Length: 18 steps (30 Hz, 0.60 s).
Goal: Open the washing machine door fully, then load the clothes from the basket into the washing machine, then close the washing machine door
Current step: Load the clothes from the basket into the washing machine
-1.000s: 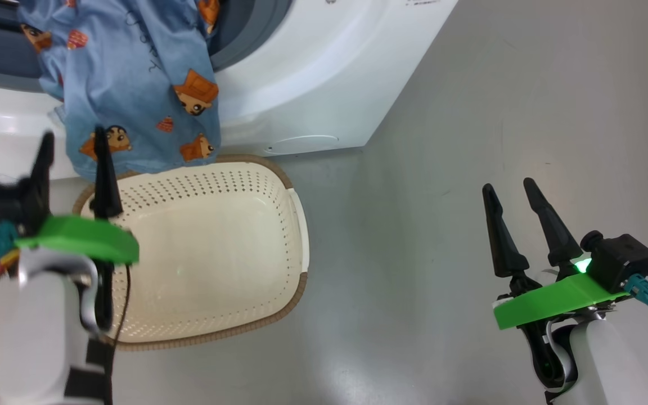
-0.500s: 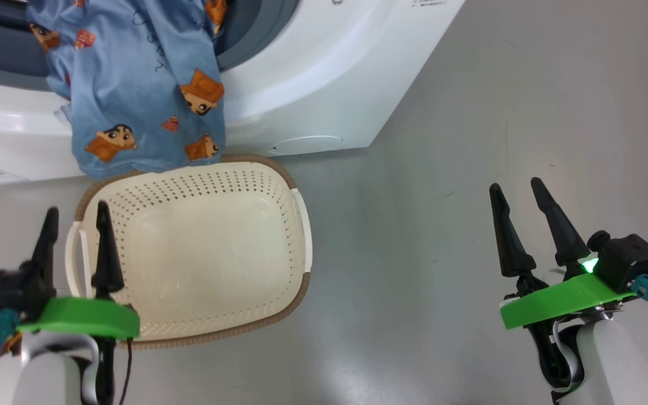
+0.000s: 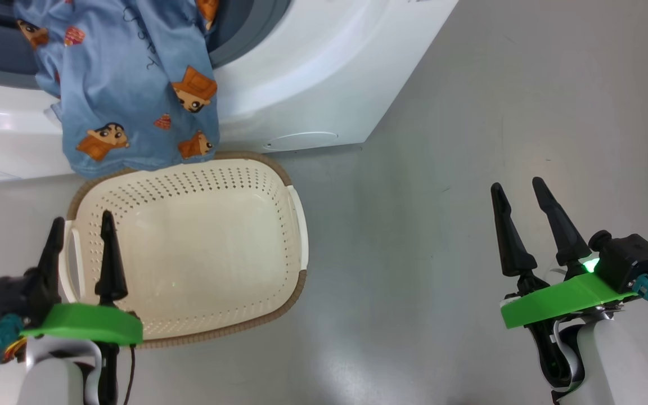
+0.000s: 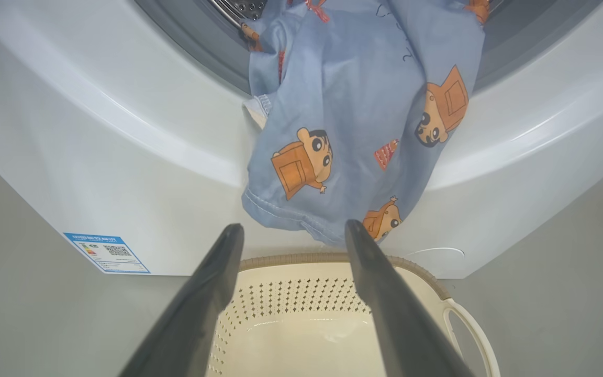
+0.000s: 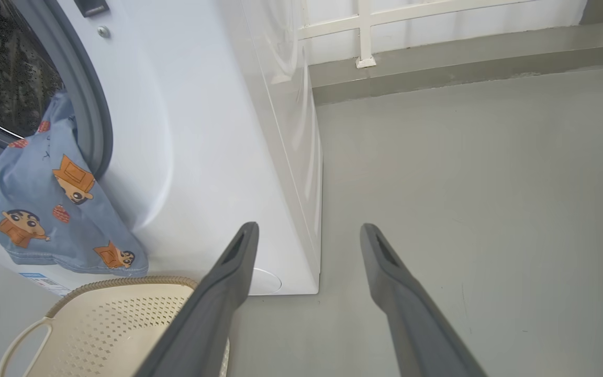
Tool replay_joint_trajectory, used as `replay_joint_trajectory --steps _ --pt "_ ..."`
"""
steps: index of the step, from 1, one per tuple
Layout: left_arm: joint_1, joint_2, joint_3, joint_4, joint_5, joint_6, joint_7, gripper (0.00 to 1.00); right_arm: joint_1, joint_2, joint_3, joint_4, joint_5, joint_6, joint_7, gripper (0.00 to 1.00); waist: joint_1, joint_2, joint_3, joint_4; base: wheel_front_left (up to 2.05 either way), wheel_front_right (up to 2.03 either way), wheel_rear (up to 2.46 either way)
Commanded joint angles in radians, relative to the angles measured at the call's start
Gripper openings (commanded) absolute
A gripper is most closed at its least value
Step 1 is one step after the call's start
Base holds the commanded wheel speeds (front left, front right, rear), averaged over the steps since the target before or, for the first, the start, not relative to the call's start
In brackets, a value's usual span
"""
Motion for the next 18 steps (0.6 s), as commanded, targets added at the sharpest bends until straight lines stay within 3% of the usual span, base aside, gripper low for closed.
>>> replay_joint_trajectory --steps 1,7,10,18 --pt "-0.013 0.014 0.029 -0.013 -0.010 0.004 -0.006 1.00 0.019 0.002 0.018 -0.024 -0.007 0.003 -0.007 1.00 0.0000 0.0000 0.002 0.000 0.00 0.00 0.00" --pt "-0.082 0.026 0.036 0.067 -0.012 -0.001 -0.006 1.00 0.014 0.004 0.017 -0.025 -0.007 0.003 -0.007 1.00 0.0000 0.0000 0.012 -0.003 0.00 0.00 0.00" --pt "-0.172 0.051 0.026 0.186 -0.032 -0.004 -0.006 1.00 0.006 0.006 0.019 -0.026 -0.007 0.003 -0.007 1.00 0.0000 0.0000 0.026 -0.006 0.00 0.00 0.00" --pt "-0.303 0.083 -0.065 0.385 -0.090 -0.004 -0.006 1.00 -0.004 0.008 0.027 -0.028 -0.007 0.003 -0.007 1.00 0.0000 0.0000 0.043 -0.016 0.00 0.00 0.00"
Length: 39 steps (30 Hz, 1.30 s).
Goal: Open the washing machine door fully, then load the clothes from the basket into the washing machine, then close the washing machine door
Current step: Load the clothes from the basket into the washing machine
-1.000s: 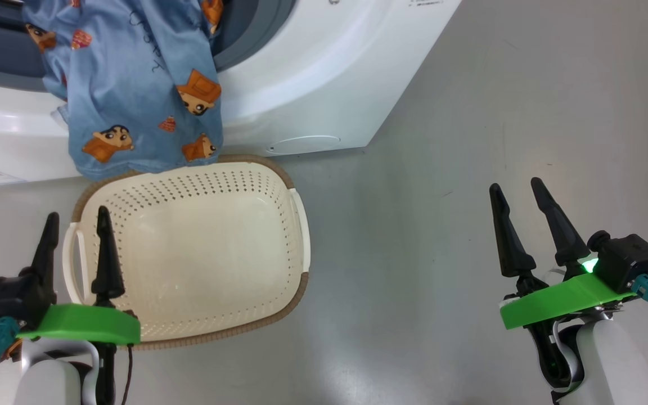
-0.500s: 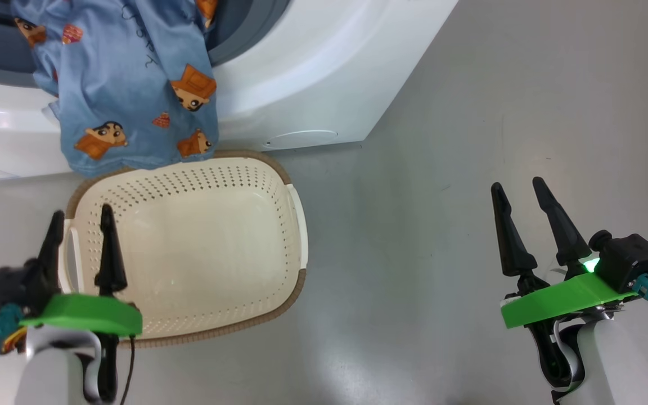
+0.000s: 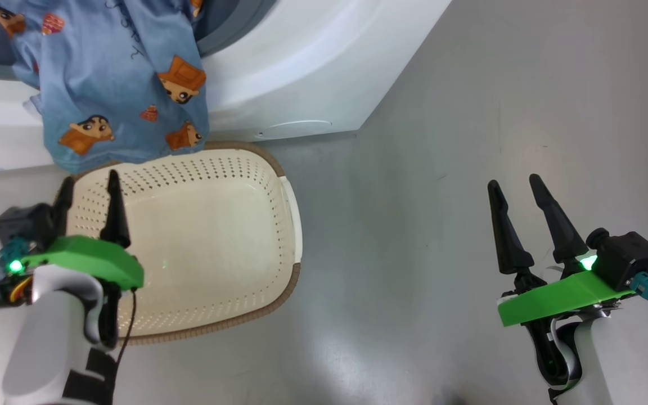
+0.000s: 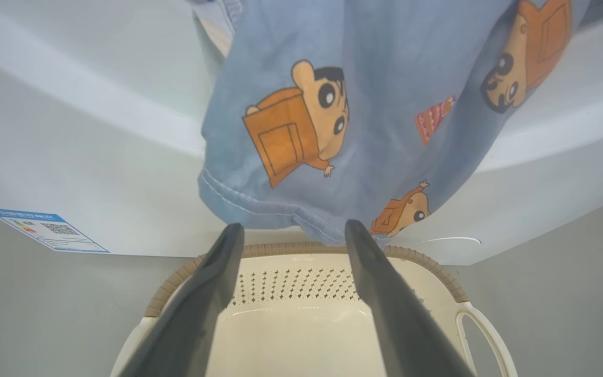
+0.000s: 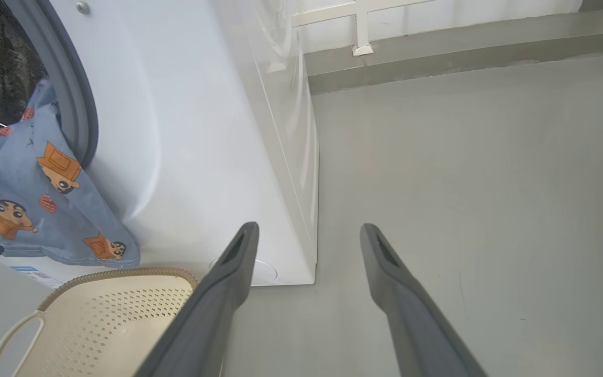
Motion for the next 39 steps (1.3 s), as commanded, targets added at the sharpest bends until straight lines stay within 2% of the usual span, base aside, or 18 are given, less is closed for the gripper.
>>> replay_joint_trajectory --steps 1,7,17,39 --pt "-0.026 0.037 -0.003 0.024 -0.021 -0.002 -0.006 1.00 0.000 0.002 0.026 -0.024 -0.006 0.003 -0.007 1.00 0.0000 0.0000 0.006 -0.003 0.00 0.00 0.00" --pt "-0.113 0.066 -0.073 0.155 -0.074 -0.003 -0.006 1.00 -0.009 0.004 0.039 -0.024 -0.004 0.003 -0.007 1.00 0.0000 0.0000 0.018 -0.020 0.00 0.00 0.00" --pt "-0.237 0.117 -0.159 0.282 -0.149 -0.003 -0.006 1.00 -0.018 0.005 0.057 -0.023 -0.003 0.003 -0.007 1.00 0.0000 0.0000 0.031 -0.046 0.00 0.00 0.00" --pt "-0.307 0.160 -0.446 0.131 -0.340 -0.003 -0.006 1.00 -0.023 0.006 0.066 -0.026 -0.001 0.003 -0.007 1.00 0.0000 0.0000 0.038 -0.063 0.00 0.00 0.00"
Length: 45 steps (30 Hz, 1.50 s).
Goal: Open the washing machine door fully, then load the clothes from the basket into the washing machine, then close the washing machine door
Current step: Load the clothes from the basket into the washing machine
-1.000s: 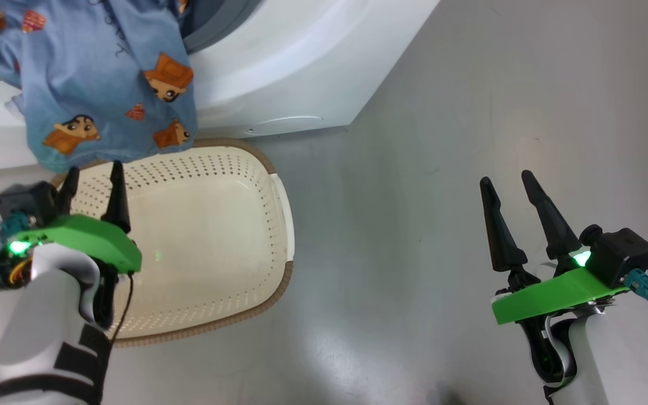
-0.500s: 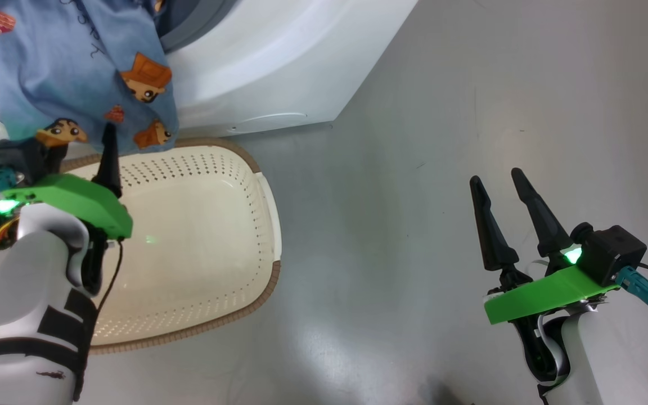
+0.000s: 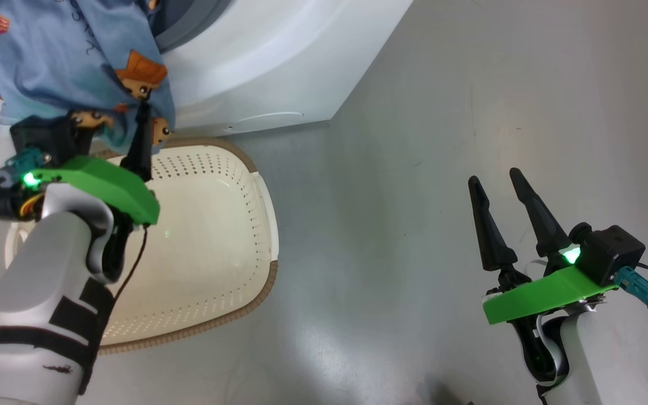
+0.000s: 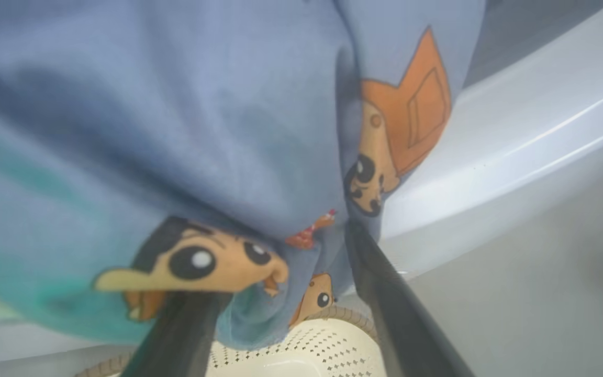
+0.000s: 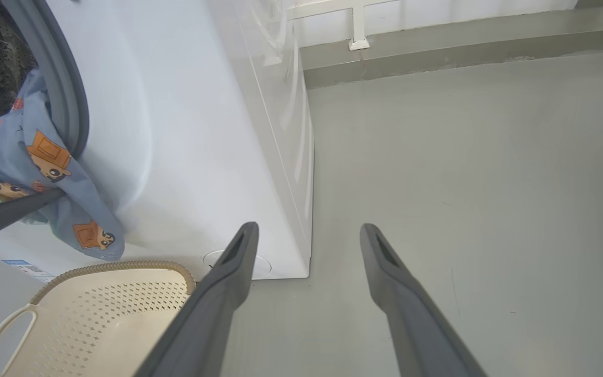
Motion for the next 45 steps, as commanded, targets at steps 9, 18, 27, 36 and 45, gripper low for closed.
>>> replay_joint_trajectory --steps 9,18,27,36,45 --pt "-0.054 0.039 -0.044 -0.050 -0.051 -0.003 -0.006 1.00 -0.006 0.001 0.022 -0.025 -0.002 0.003 -0.007 1.00 0.0000 0.0000 0.002 -0.004 0.00 0.00 0.00" --pt "-0.059 0.039 -0.050 -0.068 -0.099 -0.003 -0.006 0.00 -0.002 0.002 0.016 -0.026 -0.002 0.003 -0.007 1.00 0.0000 0.0000 -0.004 -0.005 0.00 0.00 0.00" --pt "-0.025 0.031 0.030 -0.145 -0.092 -0.003 -0.006 0.00 0.000 0.004 0.000 -0.032 -0.005 0.003 -0.007 1.00 0.0000 0.0000 -0.006 0.017 0.00 0.00 0.00" --pt "0.032 0.009 0.180 -0.282 -0.002 -0.003 -0.006 0.00 0.004 0.007 -0.007 -0.033 -0.006 0.003 -0.007 1.00 0.0000 0.0000 -0.012 0.039 0.00 0.00 0.00" --pt "-0.050 0.033 0.232 -0.271 0.087 -0.003 -0.006 0.00 0.005 0.012 0.009 -0.026 -0.002 0.003 -0.007 1.00 0.0000 0.0000 -0.025 0.036 0.00 0.00 0.00"
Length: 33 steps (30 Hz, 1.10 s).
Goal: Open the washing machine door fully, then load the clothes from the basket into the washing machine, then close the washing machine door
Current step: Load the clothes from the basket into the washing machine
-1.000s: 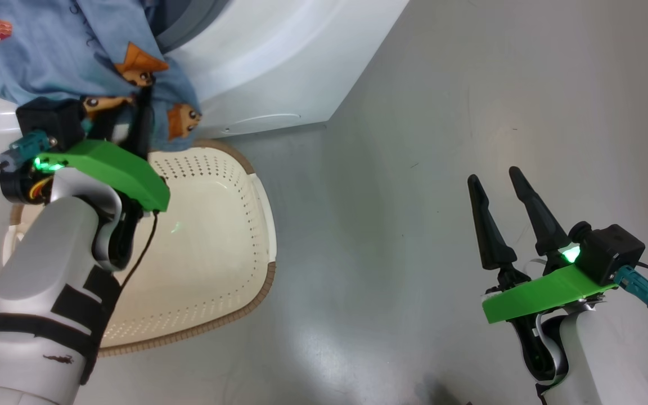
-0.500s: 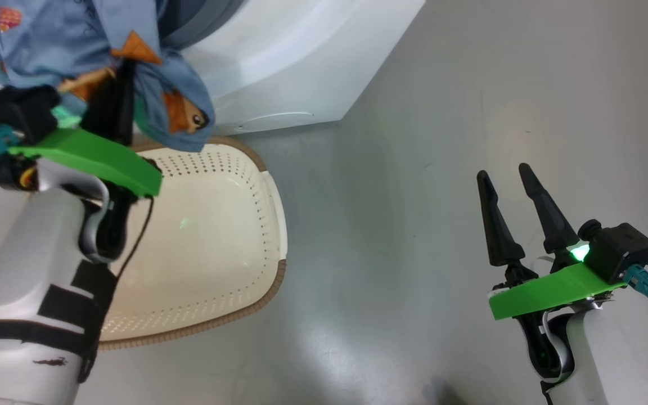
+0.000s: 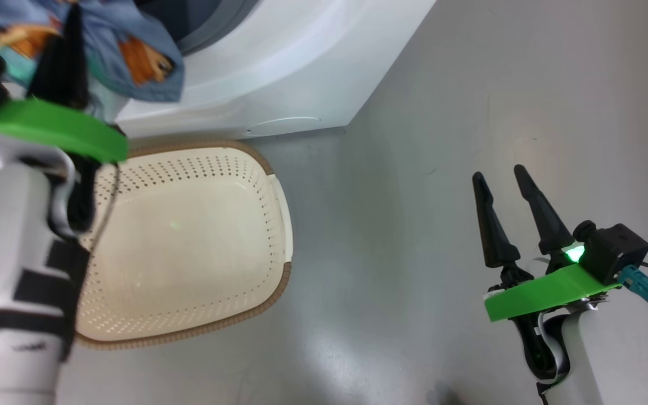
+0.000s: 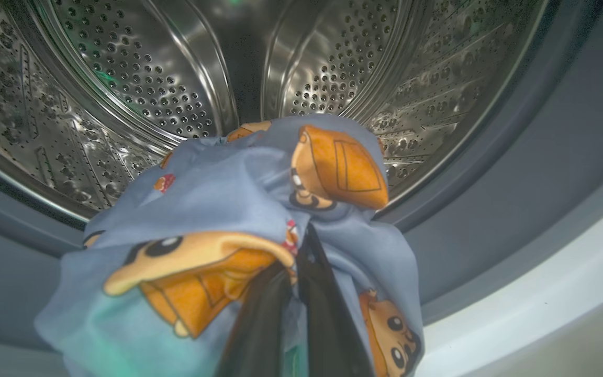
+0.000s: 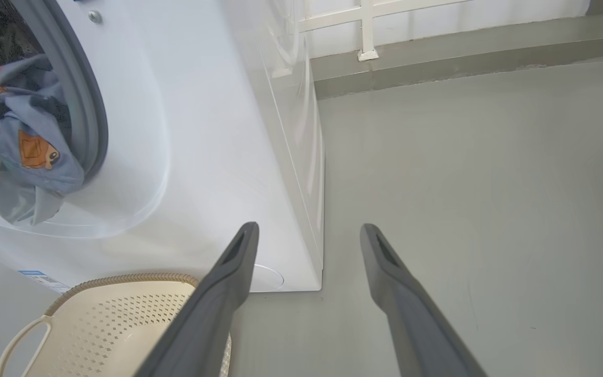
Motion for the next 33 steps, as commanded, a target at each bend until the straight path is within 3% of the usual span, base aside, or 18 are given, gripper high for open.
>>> replay_joint_trajectory --steps 1,16,19,25,33 --pt "-0.056 0.050 0.031 0.006 0.016 -0.003 -0.006 0.00 0.008 0.004 0.029 -0.018 -0.001 0.003 -0.007 1.00 0.0000 0.0000 -0.003 -0.006 0.00 0.00 0.00" --pt "-0.357 0.100 -0.089 0.450 0.063 -0.003 -0.006 0.00 0.011 0.012 0.065 -0.006 0.023 0.003 -0.007 1.00 0.0000 0.0000 -0.003 -0.076 0.00 0.00 0.00" --pt "-0.426 0.110 -0.095 0.463 0.093 0.002 -0.006 0.00 0.007 0.012 0.069 -0.007 0.028 0.003 -0.007 1.00 0.0000 0.0000 0.006 -0.086 0.00 0.00 0.00" --pt "-0.447 0.134 -0.041 0.329 0.173 0.055 -0.006 0.00 -0.002 0.013 0.080 -0.009 0.046 0.003 -0.007 1.00 0.0000 0.0000 0.024 -0.110 0.00 0.00 0.00" --pt "-0.405 0.122 -0.041 0.443 0.211 0.035 -0.006 0.00 -0.005 0.013 0.091 -0.006 0.060 0.003 -0.007 1.00 0.0000 0.0000 0.029 -0.128 0.00 0.00 0.00"
